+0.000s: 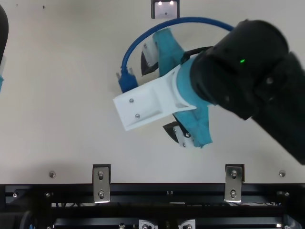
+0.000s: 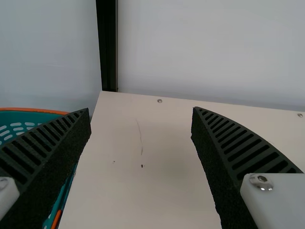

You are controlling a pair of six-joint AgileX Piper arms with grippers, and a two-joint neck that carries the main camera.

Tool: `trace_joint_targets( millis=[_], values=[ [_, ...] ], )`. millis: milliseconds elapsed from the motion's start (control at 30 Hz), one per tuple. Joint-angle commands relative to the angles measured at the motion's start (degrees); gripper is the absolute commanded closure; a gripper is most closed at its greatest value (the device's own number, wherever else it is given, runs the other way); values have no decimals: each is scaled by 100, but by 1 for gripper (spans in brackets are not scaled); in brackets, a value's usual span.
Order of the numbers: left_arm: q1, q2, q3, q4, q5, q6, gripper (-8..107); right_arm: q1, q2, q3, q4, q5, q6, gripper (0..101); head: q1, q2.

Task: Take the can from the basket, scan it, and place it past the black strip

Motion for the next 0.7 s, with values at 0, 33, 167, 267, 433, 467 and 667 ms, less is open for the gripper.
trace_joint_targets(
  millis=[0,33,167,267,433,467,667],
  values=[
    [0,0,0,0,0,0,9,92,43,-62,-195,-4,-24,0,-22,-12],
    [0,0,0,0,0,0,9,132,67,-92,-253,-4,-40,0,-22,-12],
    [0,0,0,0,0,0,9,278,160,-205,-415,-4,-71,0,-22,-12],
    [0,0,0,0,0,0,9,375,229,-267,-460,-4,-78,0,-22,-12],
    [0,0,0,0,0,0,9,528,339,-321,-478,-4,-77,0,-22,-12],
    [0,0,0,0,0,0,9,554,359,-328,-480,-4,-75,0,-22,-12],
    [0,0,0,0,0,0,9,660,451,-368,-465,-4,-66,0,-22,-12]
  ],
)
